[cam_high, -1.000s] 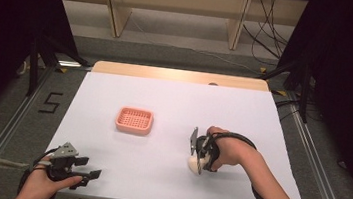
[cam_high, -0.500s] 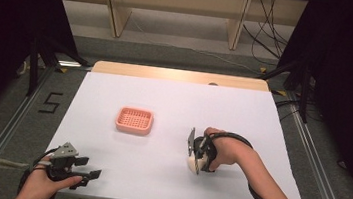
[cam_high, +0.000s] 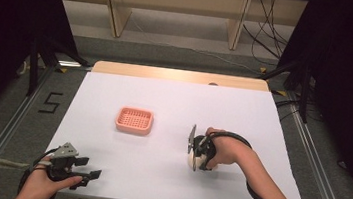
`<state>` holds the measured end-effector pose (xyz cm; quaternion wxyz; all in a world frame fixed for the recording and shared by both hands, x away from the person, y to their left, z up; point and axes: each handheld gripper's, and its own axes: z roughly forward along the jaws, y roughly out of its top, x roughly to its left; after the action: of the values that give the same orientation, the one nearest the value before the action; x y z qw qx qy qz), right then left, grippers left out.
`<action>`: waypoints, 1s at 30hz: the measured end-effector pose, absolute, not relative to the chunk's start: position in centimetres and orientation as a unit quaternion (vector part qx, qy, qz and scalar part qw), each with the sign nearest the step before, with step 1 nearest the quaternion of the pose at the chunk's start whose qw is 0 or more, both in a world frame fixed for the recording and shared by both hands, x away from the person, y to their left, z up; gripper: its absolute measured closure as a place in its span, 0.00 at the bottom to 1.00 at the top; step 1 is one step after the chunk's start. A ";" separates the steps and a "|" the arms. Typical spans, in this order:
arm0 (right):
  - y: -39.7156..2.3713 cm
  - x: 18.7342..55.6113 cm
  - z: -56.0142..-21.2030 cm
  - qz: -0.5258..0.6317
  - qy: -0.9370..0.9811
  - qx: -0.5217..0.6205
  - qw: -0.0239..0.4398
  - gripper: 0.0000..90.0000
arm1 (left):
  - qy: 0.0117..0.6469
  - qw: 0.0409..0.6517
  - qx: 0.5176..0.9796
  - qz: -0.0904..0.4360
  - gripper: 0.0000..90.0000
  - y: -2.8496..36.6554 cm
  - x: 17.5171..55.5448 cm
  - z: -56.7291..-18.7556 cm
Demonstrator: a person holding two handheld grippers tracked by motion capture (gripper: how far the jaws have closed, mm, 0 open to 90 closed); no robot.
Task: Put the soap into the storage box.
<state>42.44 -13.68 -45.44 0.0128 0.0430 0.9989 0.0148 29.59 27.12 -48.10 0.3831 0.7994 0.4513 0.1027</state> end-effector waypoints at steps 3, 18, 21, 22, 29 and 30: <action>-13.8 42.4 -45.4 0.020 0.998 0.058 0.014 0.55 | 0.452 0.383 0.799 0.103 0.31 27.1 29.6 -48.1; -14.7 42.6 -45.6 0.068 0.994 0.078 0.023 0.56 | 0.451 0.381 0.801 0.101 0.31 27.1 29.6 -48.1; -15.0 42.5 -45.6 0.075 0.993 0.092 0.022 0.56 | 0.450 0.384 0.800 0.101 0.31 27.1 29.6 -48.1; -15.2 42.5 -45.5 0.078 0.992 0.100 0.022 0.56 | 0.450 0.384 0.800 0.101 0.31 27.1 29.6 -48.1; -16.4 42.3 -45.3 0.129 0.984 0.124 0.019 0.56 | 0.452 0.384 0.799 0.102 0.31 27.1 29.6 -48.1; -16.4 42.3 -45.3 0.129 0.984 0.124 0.019 0.56 | 0.452 0.384 0.799 0.102 0.31 27.1 29.6 -48.1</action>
<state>42.30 -16.35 -45.29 0.0189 0.1238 0.9837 0.1289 29.57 27.09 -48.09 0.3841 0.7988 0.4517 0.1016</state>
